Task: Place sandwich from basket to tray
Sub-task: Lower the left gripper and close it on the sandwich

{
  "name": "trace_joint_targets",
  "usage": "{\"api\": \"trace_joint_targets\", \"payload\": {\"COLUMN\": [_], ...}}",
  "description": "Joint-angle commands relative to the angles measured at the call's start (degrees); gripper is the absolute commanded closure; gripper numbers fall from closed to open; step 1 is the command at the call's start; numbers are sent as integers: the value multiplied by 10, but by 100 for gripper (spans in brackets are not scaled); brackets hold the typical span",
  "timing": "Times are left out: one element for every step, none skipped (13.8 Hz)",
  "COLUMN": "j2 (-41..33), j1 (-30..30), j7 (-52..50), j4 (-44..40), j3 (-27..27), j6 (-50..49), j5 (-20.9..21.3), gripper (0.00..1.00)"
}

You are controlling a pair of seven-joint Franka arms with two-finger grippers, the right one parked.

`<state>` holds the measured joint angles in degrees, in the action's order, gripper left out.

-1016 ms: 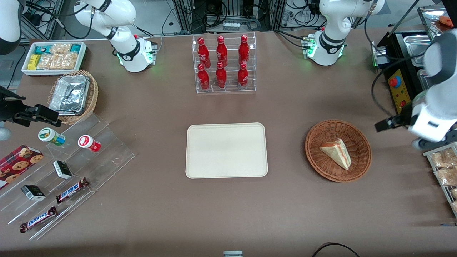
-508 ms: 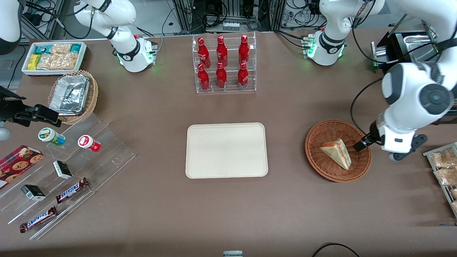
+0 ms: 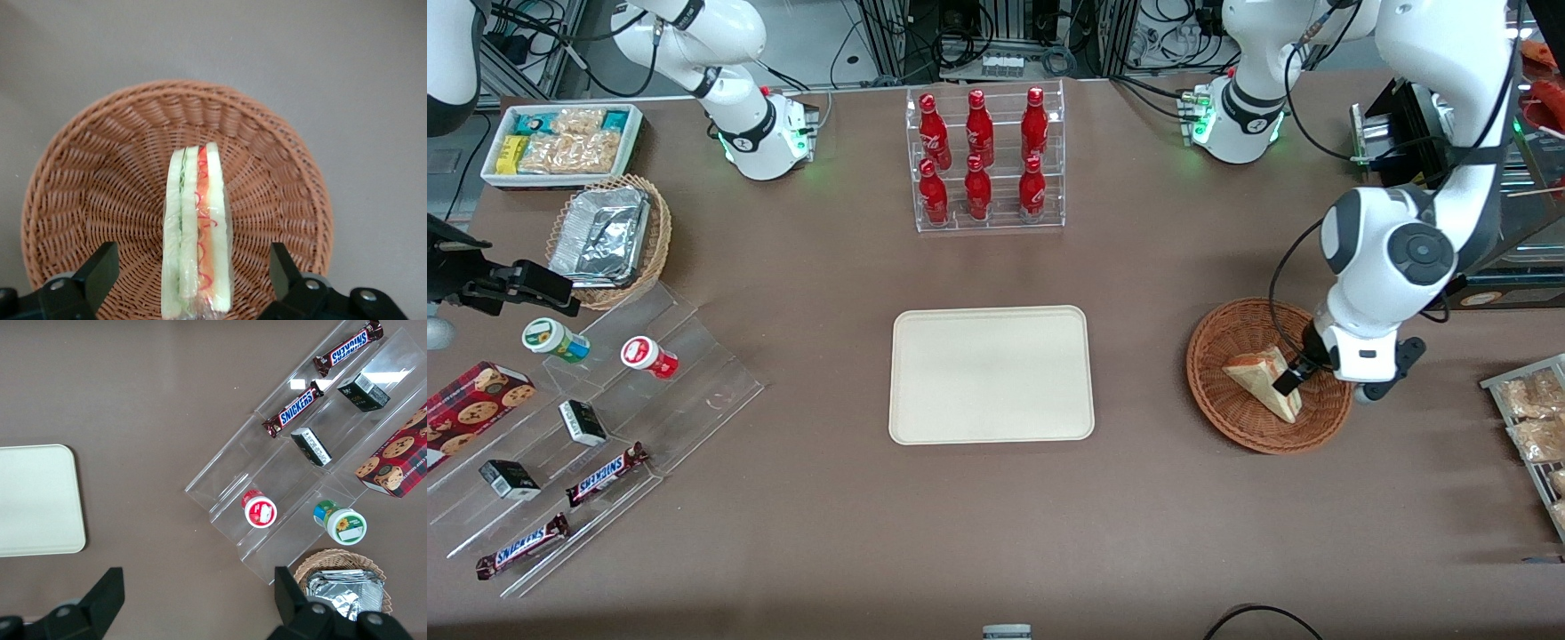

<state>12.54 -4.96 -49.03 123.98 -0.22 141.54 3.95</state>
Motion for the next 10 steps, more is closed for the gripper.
{"api": "trace_joint_targets", "payload": {"j2": [-10,-9,-5,-2,4,8,12,16,19,22], "j1": [-5,-7,-8,-8,-8,-9,-14,-15,-14,-15], "j7": [-14,-14,-14,-14,-14,-14,-14,-14,-15,-15], "j4": [15,16,17,17,18,19,21,21,21,21], "j3": [0,0,0,-2,-3,-3,-3,-3,-3,-4], "j6": [9,10,10,11,14,20,25,28,30,32], "j5": [0,0,-1,-1,-1,-1,-1,-1,-1,-1], "gripper": [0,0,0,0,0,0,0,0,0,0]}}
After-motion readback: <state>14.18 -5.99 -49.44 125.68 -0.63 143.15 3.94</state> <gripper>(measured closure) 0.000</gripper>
